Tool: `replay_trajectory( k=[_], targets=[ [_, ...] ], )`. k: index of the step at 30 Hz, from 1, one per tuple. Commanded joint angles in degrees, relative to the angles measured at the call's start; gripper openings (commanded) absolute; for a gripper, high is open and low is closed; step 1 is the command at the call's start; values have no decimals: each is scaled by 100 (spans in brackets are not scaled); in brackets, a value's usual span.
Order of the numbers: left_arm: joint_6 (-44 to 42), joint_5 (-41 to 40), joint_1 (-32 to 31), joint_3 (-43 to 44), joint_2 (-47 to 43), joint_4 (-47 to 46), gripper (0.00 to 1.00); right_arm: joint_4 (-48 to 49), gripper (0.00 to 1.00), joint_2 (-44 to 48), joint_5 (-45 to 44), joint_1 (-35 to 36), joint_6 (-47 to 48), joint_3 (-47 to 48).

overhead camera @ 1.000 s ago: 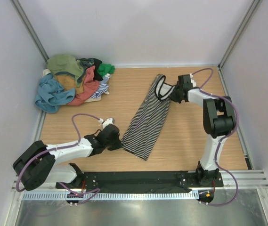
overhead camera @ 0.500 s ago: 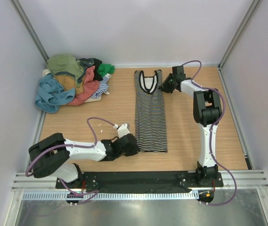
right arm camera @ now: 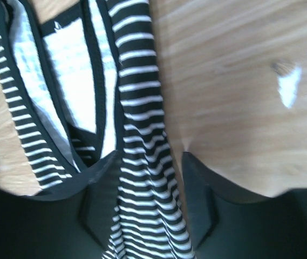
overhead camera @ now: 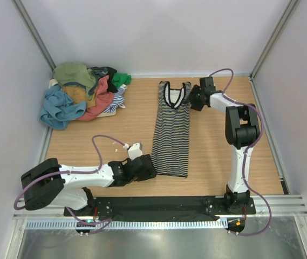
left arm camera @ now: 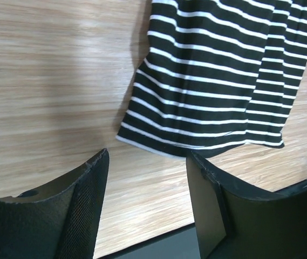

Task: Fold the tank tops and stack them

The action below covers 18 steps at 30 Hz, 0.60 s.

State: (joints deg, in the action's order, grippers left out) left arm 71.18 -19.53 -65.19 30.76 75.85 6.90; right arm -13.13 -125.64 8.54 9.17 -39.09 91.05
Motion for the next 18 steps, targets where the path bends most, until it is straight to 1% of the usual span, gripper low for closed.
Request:
replay_trajectory(
  k=[1, 2, 3, 5, 8, 11, 16, 18],
  targets=[
    [-139, -227, -29, -27, -185, 374, 61, -182, 59, 646, -343, 67, 358, -174],
    [-183, -218, -29, -9, -194, 435, 61, -190, 63, 777, -396, 67, 384, -227],
    [-209, -209, -29, 26, -229, 462, 61, -208, 65, 839, -492, 67, 393, -280],
    [-323, -270, -20, 70, -273, 593, 61, -182, 66, 971, -493, 76, 428, -403],
    [-542, -297, 58, 228, -334, 839, 62, -199, 61, 911, -546, 76, 446, -412],
    [-763, -43, 366, 316, -361, 814, 61, -252, 54, 683, -353, 76, 446, -176],
    [-1167, 282, 665, 474, -335, 682, 61, -401, 53, 102, -168, 68, 481, 378],
    [-1246, 501, 788, 474, -291, 542, 59, -410, 52, -73, -133, 59, 516, 545]
  ],
)
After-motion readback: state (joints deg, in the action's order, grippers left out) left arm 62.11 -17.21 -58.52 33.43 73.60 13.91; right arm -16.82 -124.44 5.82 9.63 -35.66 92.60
